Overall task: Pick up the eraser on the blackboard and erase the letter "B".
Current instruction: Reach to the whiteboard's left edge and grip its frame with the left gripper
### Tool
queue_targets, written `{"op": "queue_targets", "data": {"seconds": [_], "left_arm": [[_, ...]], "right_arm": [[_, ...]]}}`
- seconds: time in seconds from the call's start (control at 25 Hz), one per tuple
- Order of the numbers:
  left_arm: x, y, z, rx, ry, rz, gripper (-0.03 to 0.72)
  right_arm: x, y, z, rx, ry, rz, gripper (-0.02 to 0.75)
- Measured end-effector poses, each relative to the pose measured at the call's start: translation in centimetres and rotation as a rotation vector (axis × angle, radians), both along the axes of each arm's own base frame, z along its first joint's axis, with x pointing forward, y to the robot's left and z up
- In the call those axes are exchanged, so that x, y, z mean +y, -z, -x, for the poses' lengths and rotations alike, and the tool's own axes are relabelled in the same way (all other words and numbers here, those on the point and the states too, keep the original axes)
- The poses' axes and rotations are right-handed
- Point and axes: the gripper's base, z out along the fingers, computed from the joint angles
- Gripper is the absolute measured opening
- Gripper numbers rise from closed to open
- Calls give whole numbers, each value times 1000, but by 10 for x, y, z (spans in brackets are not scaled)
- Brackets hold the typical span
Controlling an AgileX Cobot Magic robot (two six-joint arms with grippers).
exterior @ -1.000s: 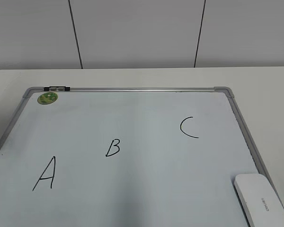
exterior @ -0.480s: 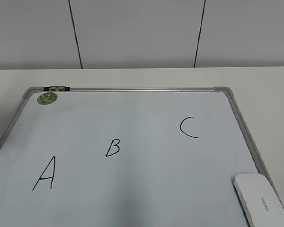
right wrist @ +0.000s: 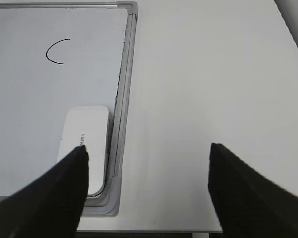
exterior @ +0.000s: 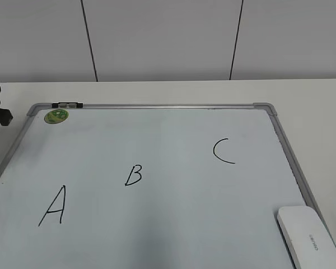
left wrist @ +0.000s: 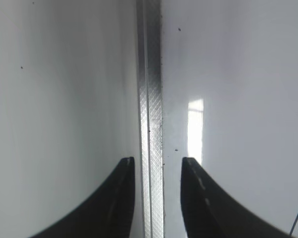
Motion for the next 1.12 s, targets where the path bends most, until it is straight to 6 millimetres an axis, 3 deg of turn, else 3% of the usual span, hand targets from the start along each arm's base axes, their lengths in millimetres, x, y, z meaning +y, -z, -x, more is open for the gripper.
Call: {"op": "queue_targets", "data": {"seconds": [0.44, 0.72, 1.12], "left_arm": [[2, 35, -19, 73, -4, 0, 241], [16, 45, -21, 95, -37, 2, 241], [14, 59, -22, 124, -24, 17, 241]], "right_arm": [[0, 0, 0, 0, 0, 0, 554], [0, 0, 0, 0, 0, 0, 554], [0, 0, 0, 0, 0, 0, 554]]}}
